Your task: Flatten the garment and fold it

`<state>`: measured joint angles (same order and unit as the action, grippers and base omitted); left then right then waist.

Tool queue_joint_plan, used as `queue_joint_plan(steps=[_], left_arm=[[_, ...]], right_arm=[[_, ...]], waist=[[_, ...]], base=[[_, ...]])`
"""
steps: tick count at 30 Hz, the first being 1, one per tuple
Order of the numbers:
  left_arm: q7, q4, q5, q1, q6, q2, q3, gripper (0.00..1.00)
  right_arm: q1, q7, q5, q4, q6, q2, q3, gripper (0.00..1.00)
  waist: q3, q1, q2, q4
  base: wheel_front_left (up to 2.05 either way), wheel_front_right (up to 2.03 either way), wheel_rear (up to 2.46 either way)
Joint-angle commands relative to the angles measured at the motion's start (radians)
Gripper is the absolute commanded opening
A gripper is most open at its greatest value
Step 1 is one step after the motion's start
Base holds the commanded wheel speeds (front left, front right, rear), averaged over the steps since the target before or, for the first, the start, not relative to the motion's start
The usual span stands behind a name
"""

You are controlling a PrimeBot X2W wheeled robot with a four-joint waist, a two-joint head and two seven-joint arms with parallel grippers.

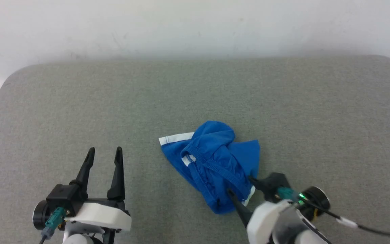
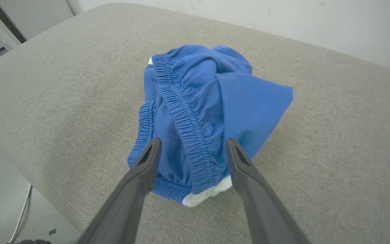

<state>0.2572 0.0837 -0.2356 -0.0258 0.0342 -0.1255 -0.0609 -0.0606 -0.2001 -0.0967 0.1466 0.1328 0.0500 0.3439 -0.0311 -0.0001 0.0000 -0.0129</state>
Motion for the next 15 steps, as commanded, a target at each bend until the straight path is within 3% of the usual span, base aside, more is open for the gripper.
queue_joint_plan(steps=[1,8,10,12,15], left_arm=[[0.004,0.004,0.006,-0.005,0.005,0.002,0.000,1.00],[0.005,0.019,0.006,-0.031,0.014,0.013,-0.006,1.00],[0.005,0.021,0.004,-0.037,0.017,0.016,-0.005,1.00],[0.005,0.022,0.004,-0.040,0.019,0.020,-0.004,1.00],[0.005,0.021,0.006,-0.042,0.022,0.025,0.000,1.00]], right_arm=[[-0.040,-0.032,0.008,0.017,-0.002,0.000,0.022,1.00],[-0.166,-0.147,0.029,0.105,-0.002,0.035,0.091,1.00],[-0.188,-0.172,0.033,0.135,-0.002,0.043,0.097,0.45],[-0.203,-0.178,0.024,0.153,-0.002,0.044,0.094,0.00],[-0.218,-0.143,0.015,0.152,-0.002,0.043,0.059,0.00]], waist=[[-0.011,0.0001,0.0000,-0.012],[-0.042,0.0001,0.0000,-0.034],[-0.048,0.0001,0.0000,-0.037],[-0.051,0.0001,0.0000,-0.039],[-0.055,0.0001,0.0000,-0.039]], base=[[0.00,0.00,0.00],[0.00,0.00,0.00],[0.00,0.00,0.00],[0.00,0.00,0.00],[0.00,0.00,0.00]])
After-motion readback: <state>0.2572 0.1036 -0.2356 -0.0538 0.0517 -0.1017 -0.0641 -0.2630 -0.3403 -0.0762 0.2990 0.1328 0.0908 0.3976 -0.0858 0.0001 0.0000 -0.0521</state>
